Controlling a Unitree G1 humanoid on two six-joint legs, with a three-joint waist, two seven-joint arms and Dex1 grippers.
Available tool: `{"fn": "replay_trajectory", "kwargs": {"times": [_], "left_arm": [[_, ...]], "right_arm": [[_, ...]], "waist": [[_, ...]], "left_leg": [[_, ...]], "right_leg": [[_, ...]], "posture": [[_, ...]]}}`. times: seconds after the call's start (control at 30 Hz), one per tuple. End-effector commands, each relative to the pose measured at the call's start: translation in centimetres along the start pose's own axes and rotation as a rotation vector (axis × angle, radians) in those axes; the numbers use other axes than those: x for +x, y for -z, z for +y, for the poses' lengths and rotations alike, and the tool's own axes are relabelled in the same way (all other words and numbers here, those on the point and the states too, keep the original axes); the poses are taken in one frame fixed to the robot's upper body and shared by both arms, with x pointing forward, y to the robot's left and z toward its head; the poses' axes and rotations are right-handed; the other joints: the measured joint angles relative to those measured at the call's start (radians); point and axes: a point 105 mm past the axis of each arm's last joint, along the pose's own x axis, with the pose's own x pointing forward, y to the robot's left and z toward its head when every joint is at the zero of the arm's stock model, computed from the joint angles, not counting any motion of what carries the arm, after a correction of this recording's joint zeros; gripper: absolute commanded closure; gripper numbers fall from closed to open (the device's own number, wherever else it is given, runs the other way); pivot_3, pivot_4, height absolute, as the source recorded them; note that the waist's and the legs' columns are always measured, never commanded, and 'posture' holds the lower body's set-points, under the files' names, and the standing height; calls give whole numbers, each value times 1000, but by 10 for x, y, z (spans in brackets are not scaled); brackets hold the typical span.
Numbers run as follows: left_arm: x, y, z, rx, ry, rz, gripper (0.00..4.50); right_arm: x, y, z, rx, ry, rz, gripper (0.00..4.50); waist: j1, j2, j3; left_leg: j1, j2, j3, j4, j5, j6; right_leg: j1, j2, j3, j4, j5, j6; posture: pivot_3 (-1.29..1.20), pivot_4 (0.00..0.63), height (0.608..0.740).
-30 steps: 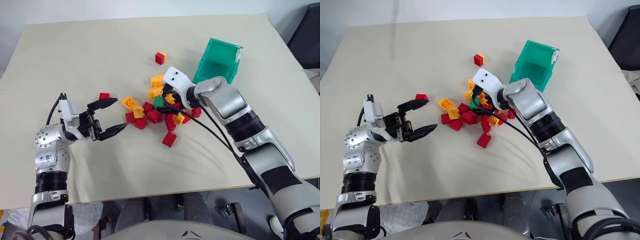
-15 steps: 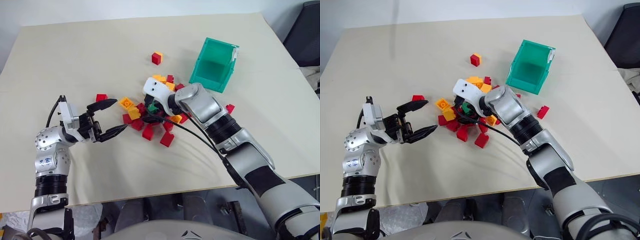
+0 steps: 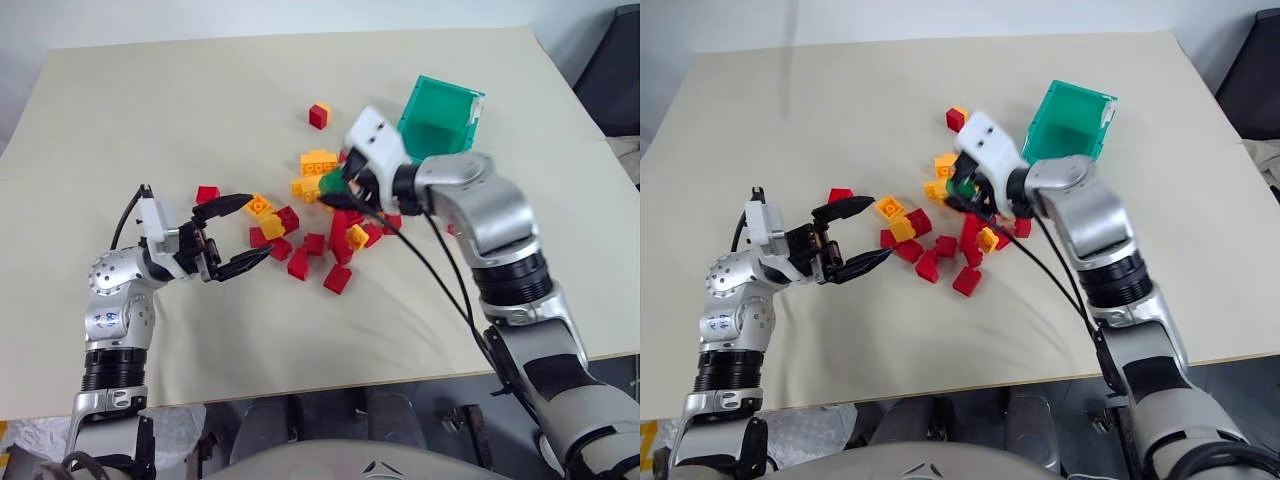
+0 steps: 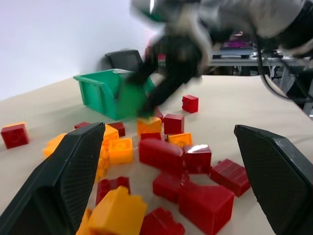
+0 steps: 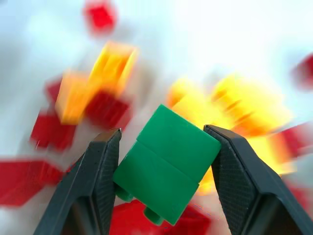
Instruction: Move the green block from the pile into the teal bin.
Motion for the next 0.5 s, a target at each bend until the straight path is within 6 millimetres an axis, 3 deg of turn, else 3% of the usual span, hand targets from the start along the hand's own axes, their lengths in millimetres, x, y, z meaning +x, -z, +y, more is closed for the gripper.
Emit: {"fn": "replay_trajectory", "kwargs": {"times": [0.03,0.17,0.43,0.5], "left_arm": [[25,-3,4,50,-31,49,0],[62,0,15,70,-89,112,0],[94,1,30,84,-118,146,0],[99,1,33,67,-128,141,0]], "right_arm": [[-30,-13,-45,-13,241,-56,2160],[-56,-4,-103,-69,491,-57,2160],[-47,12,-141,-79,566,-51,2160],[-43,16,-145,-64,567,-54,1434]], "waist": [[5,0,0],[4,0,0],[-15,1,1],[-14,1,1]], "left_leg": [[0,-1,-1,0,0,0],[0,-2,0,0,0,1],[2,0,6,-6,1,1],[2,0,6,-6,2,1]], "right_leg": [[0,0,0,0,0,0],[0,0,1,-1,1,1],[0,2,2,-3,1,1],[0,2,2,-3,1,1]], "posture": [[0,150,740],[0,150,740],[0,150,740],[0,150,740]]}}
